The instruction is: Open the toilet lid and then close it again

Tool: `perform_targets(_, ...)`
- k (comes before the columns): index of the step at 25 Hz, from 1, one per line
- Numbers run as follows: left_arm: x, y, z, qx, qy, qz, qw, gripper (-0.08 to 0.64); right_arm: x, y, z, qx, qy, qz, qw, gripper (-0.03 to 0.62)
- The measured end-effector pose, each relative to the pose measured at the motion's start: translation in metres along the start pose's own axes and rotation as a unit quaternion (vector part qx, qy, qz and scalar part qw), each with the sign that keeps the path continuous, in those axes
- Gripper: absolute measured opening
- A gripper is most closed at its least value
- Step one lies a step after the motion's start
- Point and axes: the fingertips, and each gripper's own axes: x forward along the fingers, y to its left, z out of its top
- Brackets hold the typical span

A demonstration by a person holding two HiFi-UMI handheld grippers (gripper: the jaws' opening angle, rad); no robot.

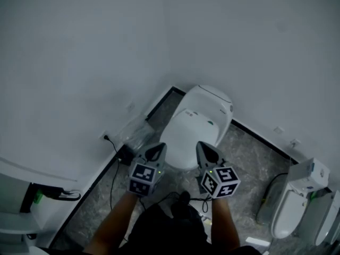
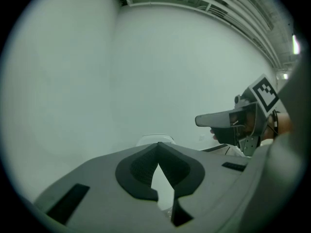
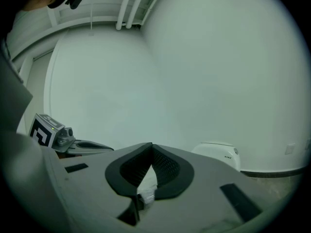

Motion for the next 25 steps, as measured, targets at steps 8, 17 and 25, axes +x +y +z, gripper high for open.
perform_targets(8, 0.034, 0.015, -0.028, -0.008, 0.028, -0.036, 0.9989, 0.008, 0.017, -0.012, -0.026, 0.007, 0.031, -0.037, 0.999, 0.009)
perform_targets(17, 0.079, 0.027, -0.097, -0.008, 0.069, -0.096, 0.9930, 0.009, 0.024, -0.037, -0.099, 0.056, 0.071, -0.139, 0.986, 0.011)
perform_targets(25, 0.114, 0.048, -0.207, -0.023, 0.132, -0.095, 0.9865, 0.009, 0.039, -0.070, -0.216, 0.111, 0.102, -0.196, 0.969, 0.011)
